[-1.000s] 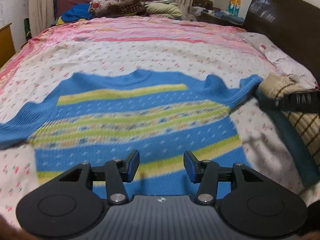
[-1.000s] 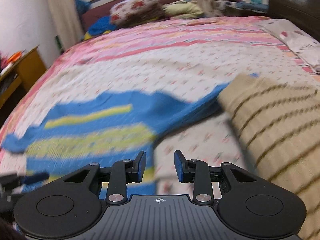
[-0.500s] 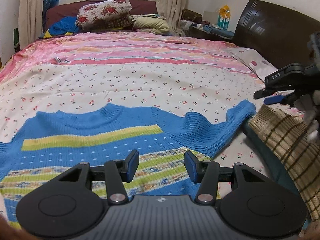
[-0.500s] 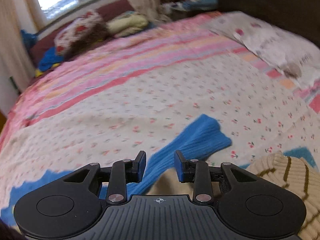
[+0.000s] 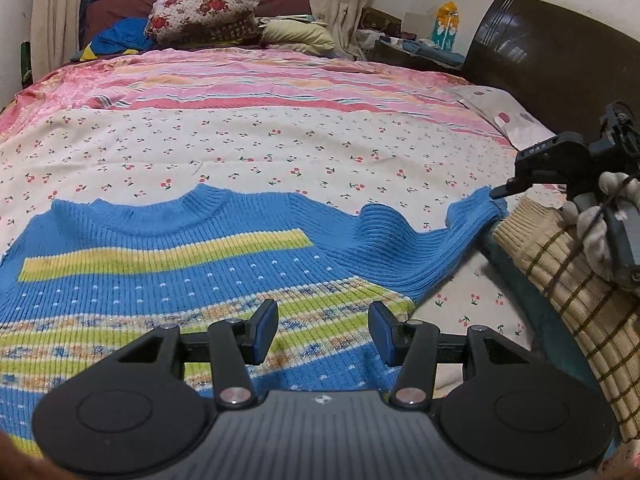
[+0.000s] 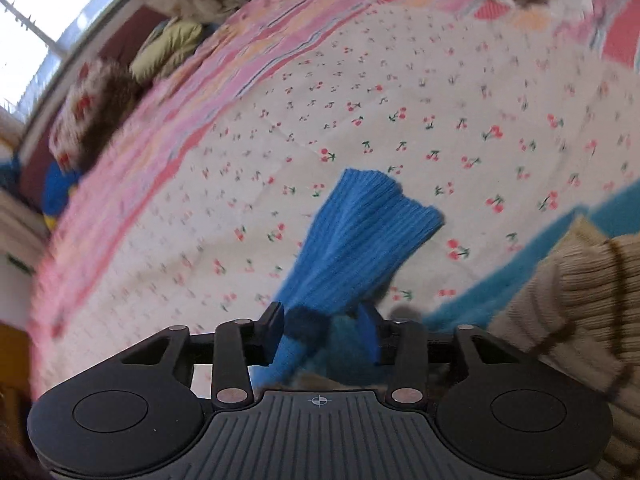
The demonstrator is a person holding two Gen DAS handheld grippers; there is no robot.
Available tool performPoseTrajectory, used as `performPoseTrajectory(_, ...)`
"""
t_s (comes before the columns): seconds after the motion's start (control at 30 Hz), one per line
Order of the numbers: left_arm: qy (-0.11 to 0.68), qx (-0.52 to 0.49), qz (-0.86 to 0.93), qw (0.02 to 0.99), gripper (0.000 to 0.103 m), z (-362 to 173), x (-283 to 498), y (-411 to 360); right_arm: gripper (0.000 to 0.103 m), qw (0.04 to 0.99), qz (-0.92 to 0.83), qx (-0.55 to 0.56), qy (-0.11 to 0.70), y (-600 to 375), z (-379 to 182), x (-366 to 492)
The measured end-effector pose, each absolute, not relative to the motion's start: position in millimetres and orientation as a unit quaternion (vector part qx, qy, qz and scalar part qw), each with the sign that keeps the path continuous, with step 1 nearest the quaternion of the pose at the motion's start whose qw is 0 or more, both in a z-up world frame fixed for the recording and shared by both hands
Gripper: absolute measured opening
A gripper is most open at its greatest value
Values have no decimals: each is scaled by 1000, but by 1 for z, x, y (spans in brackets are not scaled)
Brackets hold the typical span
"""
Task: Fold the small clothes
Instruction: 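Grasp the sleeve cuff with the right gripper and lift it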
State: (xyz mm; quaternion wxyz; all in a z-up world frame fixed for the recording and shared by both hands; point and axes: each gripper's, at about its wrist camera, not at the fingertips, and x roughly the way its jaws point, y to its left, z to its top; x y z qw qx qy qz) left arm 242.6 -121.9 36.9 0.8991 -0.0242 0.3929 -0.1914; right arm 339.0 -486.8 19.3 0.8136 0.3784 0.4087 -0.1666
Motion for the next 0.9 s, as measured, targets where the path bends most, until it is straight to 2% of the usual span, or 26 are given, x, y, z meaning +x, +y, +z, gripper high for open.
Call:
performPoseTrajectory(0.2,398,-29,-191,897,55,34,242,-118,42,809,-173,392,403,-484,10,345)
performPoseTrajectory(0.27,400,-30,-191,896,55,33,240,-117,32,810,-172,396,396,-485,8,345)
performPoseTrajectory(0.33,403,-31,-191,895,55,31,238,-115,16,813,-168,402,386,-486,7,342)
performPoseTrajectory(0.4,403,-32,-189,895,55,31,236,-112,8,821,-154,409,368,-485,11,335)
performPoseTrajectory(0.63,391,-44,-180,902,55,39,222,-91,6,870,-102,361,319,-450,61,315)
performPoseTrajectory(0.9,373,-56,-152,914,55,45,193,-42,6,923,14,234,306,-328,116,312)
